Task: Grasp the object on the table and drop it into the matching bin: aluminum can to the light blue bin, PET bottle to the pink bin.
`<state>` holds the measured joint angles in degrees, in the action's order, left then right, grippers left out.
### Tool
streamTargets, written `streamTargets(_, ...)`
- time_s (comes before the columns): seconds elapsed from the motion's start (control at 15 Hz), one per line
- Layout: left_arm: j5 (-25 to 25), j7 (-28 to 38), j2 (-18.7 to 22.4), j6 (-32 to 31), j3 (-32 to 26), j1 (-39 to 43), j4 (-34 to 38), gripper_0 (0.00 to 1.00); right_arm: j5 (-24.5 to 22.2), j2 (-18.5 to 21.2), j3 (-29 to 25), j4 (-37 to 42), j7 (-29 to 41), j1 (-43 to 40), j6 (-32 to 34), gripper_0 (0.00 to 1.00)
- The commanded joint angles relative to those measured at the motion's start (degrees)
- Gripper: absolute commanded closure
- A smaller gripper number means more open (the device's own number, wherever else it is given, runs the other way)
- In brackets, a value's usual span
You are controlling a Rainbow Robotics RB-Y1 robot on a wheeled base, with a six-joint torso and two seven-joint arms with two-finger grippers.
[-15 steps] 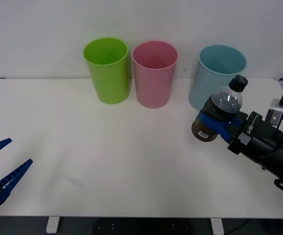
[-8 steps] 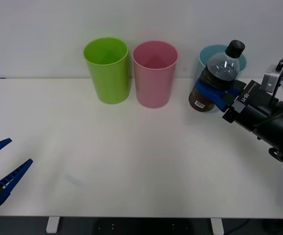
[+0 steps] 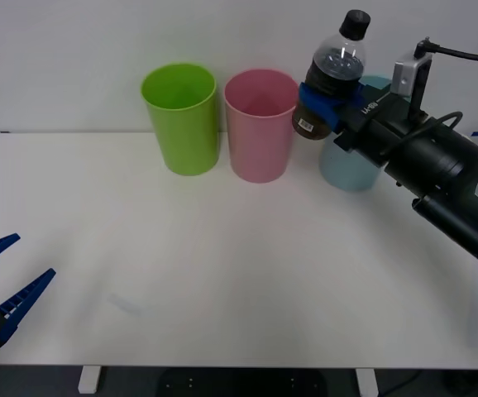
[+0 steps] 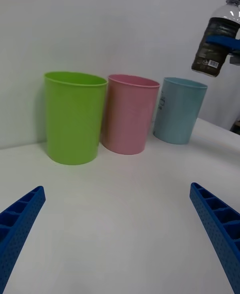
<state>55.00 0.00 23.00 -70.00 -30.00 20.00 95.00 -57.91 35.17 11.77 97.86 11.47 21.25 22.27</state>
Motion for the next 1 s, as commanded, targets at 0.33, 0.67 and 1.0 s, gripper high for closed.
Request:
streamTargets(0.33,0.0,0.0,0.0,0.0,0.0,0.0,0.0,0.0,-0.4,-3.5,4.8,-17.9,-0.2,16.4,-0.2,1.0)
streamTargets(0.67,0.0,0.0,0.0,0.0,0.0,0.0,0.0,0.0,-3.6,-10.6,5.0,-33.1,-0.7,26.6,-1.3,1.0)
streamTargets(1.0,0.0,0.0,0.0,0.0,0.0,0.0,0.0,0.0,-4.2,-15.0,7.3,-40.0,-1.4,31.8,-10.1,1.0)
